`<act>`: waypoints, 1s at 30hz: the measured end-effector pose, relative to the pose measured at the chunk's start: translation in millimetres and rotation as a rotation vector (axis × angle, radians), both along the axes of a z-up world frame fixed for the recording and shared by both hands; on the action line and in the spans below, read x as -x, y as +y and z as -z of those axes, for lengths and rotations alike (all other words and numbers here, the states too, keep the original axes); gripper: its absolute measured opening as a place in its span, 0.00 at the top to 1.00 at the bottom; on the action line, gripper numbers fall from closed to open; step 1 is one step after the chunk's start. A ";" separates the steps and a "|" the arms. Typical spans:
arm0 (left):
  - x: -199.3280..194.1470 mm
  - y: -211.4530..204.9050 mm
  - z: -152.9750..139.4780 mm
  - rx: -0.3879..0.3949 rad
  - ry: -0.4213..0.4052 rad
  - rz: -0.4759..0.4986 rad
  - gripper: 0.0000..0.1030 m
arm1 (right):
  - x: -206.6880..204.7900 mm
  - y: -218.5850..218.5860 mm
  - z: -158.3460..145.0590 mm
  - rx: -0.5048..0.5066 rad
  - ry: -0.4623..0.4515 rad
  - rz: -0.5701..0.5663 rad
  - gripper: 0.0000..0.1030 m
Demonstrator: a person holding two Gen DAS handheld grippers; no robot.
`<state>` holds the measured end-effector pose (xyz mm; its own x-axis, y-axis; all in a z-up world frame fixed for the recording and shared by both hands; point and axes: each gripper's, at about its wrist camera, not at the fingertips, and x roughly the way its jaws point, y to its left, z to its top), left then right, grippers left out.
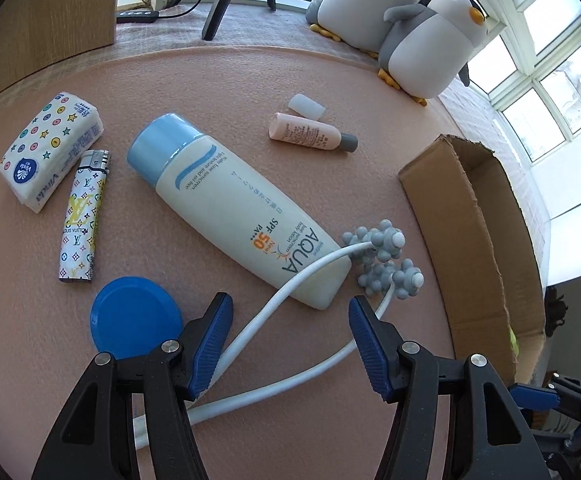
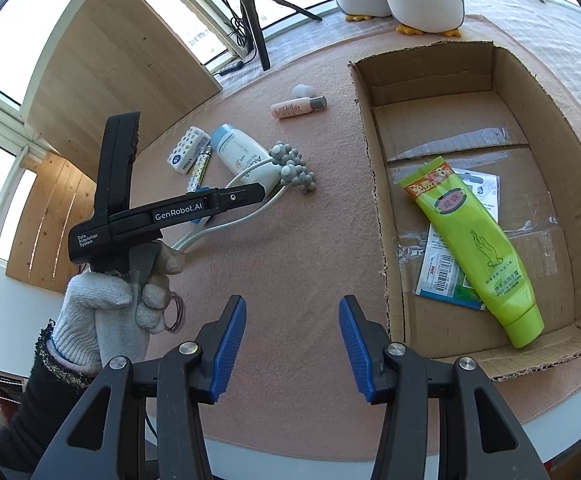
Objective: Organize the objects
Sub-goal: 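Move the left gripper to the white massage roller's handle, then close the left gripper on the roller handle and lift it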
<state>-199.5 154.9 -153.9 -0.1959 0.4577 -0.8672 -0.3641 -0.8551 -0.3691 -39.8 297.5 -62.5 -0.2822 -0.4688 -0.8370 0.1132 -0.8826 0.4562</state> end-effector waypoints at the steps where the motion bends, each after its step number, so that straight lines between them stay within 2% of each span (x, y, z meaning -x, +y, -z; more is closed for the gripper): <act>1: -5.4 1.2 -1.4 0.000 0.001 0.016 0.38 | 0.6 -1.8 0.4 0.001 0.000 -0.004 0.57; 12: -68.8 8.0 -12.5 -0.086 -0.043 0.143 0.38 | 0.1 -12.1 5.1 0.022 -0.019 -0.014 0.56; 15: -78.6 -8.0 -25.9 -0.064 0.014 0.112 0.38 | -4.8 -12.4 4.1 0.026 -0.020 -0.014 0.56; 18: -78.3 -36.5 -34.9 -0.014 0.064 0.029 0.38 | -9.4 -14.2 5.6 0.033 -0.028 -0.019 0.56; 24: -67.0 -87.3 -19.5 0.024 0.008 -0.047 0.38 | -20.1 -29.0 18.9 0.034 -0.065 -0.058 0.57; 30: -73.4 -104.6 0.4 -0.001 -0.064 -0.052 0.38 | -19.4 -42.8 32.4 0.028 -0.095 -0.076 0.57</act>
<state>-126.0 50.3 -154.3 -0.1636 0.4496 -0.8781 -0.2945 -0.8718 -0.3915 -20.4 254.7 -94.9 -0.1651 -0.5096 -0.8444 0.1346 -0.8598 0.4925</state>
